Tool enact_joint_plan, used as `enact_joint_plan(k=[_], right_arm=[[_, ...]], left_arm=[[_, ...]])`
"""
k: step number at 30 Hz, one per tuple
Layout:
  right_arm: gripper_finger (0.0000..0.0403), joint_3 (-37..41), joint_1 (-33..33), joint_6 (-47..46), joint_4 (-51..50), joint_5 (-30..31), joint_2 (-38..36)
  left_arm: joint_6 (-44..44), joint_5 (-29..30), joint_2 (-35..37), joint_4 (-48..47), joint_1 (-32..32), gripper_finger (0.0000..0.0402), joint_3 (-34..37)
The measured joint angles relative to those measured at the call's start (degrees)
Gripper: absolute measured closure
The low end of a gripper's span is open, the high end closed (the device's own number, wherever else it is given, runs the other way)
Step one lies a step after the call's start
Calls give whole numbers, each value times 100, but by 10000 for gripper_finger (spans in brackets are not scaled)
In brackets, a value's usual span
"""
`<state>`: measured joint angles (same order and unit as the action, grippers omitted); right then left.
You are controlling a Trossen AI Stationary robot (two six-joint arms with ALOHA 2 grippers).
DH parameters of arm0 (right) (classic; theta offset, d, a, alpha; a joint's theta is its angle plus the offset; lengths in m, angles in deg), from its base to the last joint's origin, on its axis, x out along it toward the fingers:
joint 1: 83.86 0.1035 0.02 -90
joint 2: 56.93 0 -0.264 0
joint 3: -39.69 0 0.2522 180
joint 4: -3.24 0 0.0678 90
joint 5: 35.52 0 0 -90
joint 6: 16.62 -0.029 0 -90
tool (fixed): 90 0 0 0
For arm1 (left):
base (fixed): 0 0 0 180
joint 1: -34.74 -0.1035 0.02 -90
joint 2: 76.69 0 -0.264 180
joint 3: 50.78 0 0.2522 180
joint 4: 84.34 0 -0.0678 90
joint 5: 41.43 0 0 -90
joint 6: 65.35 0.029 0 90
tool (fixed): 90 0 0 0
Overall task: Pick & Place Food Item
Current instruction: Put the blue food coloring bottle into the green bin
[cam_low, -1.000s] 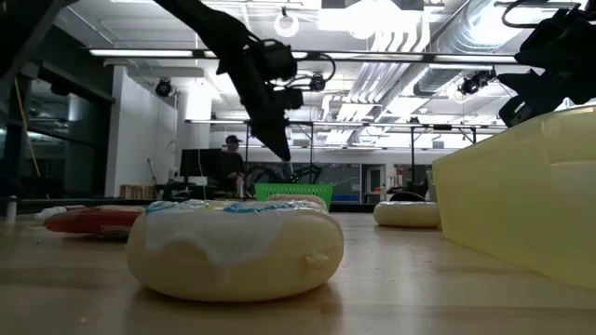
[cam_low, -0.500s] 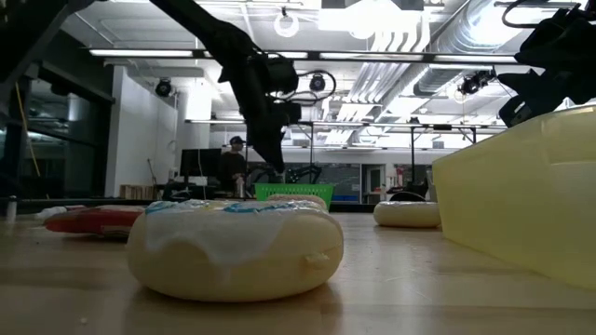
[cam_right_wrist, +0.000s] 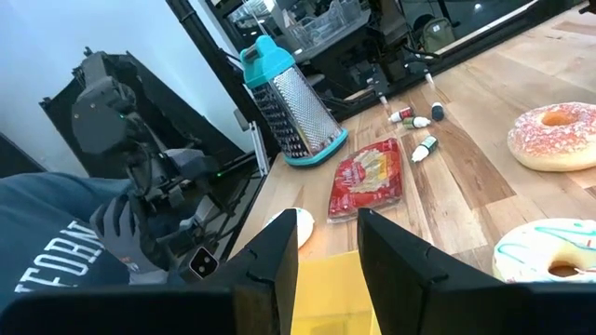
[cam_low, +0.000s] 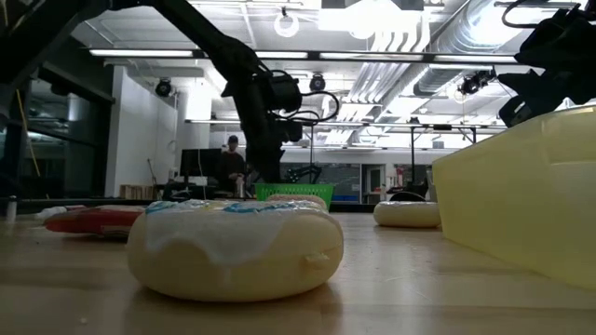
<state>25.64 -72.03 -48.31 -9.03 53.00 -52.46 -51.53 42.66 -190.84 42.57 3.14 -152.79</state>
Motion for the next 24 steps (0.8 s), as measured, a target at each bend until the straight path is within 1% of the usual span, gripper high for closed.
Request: enact_joint_plan(k=[11, 19, 24], right_arm=[[302, 0, 0, 0, 0, -1, 0], [302, -2, 2, 0, 0, -1, 0], [302, -1, 1, 0, 0, -1, 0]], left_arm=[[-17, 0, 0, -15, 0, 344, 0], [-13, -2, 2, -15, 0, 304, 0], [-13, -2, 4, -15, 0, 299, 0]])
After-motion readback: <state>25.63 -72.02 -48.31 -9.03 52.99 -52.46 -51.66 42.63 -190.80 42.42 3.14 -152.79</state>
